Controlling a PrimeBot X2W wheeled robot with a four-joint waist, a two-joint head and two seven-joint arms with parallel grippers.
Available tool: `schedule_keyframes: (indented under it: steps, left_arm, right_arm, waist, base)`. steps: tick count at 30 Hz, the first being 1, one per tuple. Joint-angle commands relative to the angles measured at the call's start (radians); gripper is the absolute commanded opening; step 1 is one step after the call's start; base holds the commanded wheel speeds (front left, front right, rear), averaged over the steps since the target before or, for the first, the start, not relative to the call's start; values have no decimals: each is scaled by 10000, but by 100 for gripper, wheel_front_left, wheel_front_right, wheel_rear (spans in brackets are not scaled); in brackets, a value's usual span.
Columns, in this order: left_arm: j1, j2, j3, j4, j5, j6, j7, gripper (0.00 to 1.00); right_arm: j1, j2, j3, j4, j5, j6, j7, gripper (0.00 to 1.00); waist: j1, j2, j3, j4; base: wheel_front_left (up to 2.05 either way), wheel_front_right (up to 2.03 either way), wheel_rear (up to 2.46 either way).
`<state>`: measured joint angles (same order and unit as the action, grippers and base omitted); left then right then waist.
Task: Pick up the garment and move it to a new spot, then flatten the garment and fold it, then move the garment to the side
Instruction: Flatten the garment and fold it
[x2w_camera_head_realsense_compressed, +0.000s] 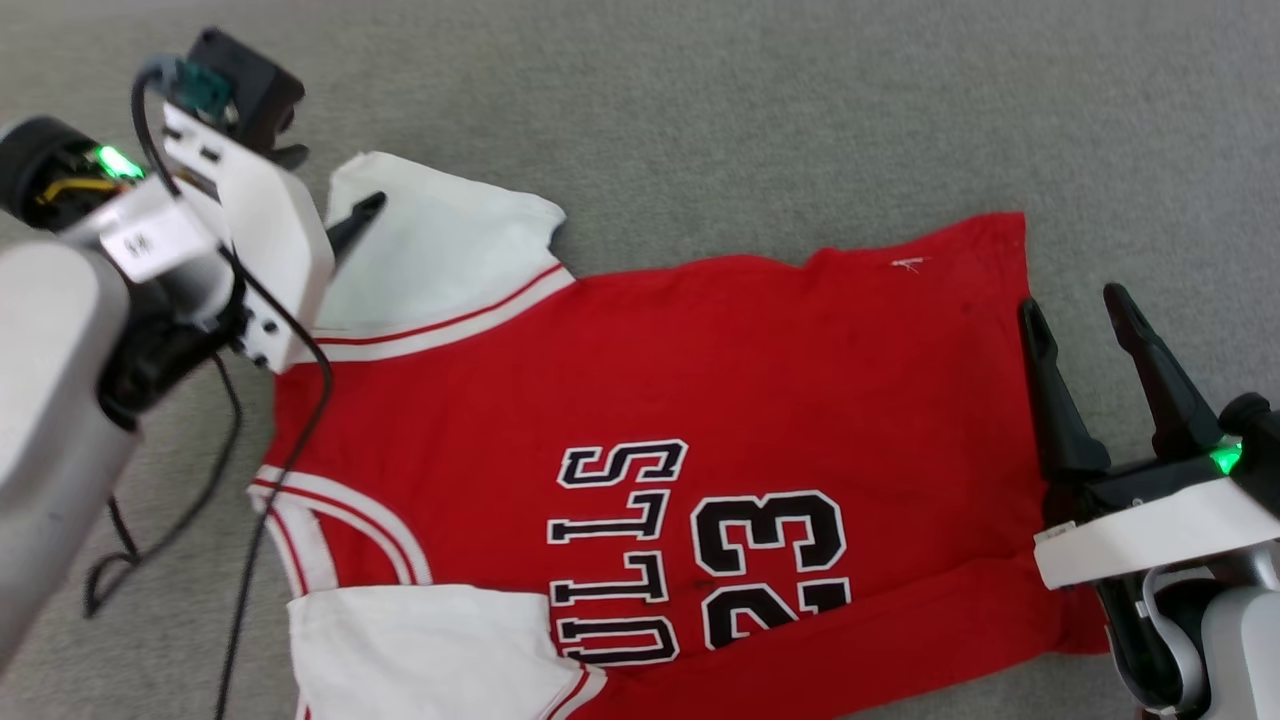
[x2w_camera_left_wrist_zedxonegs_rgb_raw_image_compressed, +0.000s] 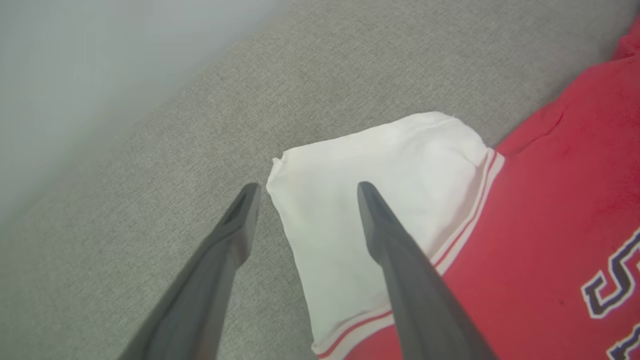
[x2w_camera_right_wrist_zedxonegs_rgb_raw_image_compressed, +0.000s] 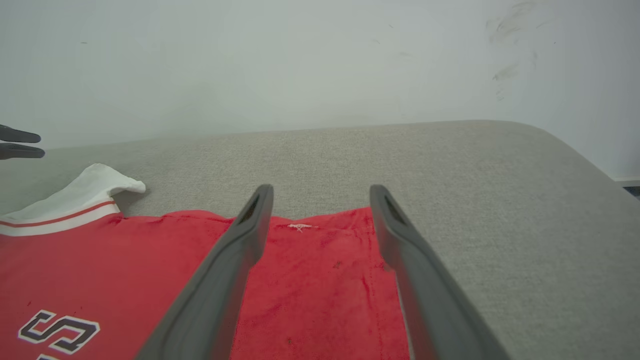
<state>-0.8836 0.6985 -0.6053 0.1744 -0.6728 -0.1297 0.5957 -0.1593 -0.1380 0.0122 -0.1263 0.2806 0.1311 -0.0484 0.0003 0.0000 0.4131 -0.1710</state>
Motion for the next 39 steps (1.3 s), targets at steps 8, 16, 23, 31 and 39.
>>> schedule_keyframes:
  steps: [8,16,23,31,39]
  left_arm:
    - [-1598,299,-809,1156,-1063,1,1621,100]
    - [-2127,282,-1374,2482,-738,0,1523,100]
    - [-1763,114,-1841,2843,-1511,0,1596,0]
    - [-1651,115,-1971,2670,-1684,-1,-174,0]
    - [-917,-29,-1932,2086,-1688,72,-1665,0]
  right_arm:
    - [-506,107,265,187,136,-8,-222,100]
    - [-581,162,531,450,103,-8,-344,100]
    - [-602,60,470,512,72,-8,-307,100]
    - [-467,-313,376,408,-37,-8,194,100]
    - [-211,-1338,116,320,29,-8,2324,100]
  waist:
    - [-3,0,856,-717]
    - [-3,0,1153,-959]
    - [-3,0,1082,-847]
    - [-3,0,356,-403]
    - [-3,0,-777,339]
  base:
    - [0,0,0]
    - [0,0,0]
    - [0,0,0]
    - [0,0,0]
    - [0,0,0]
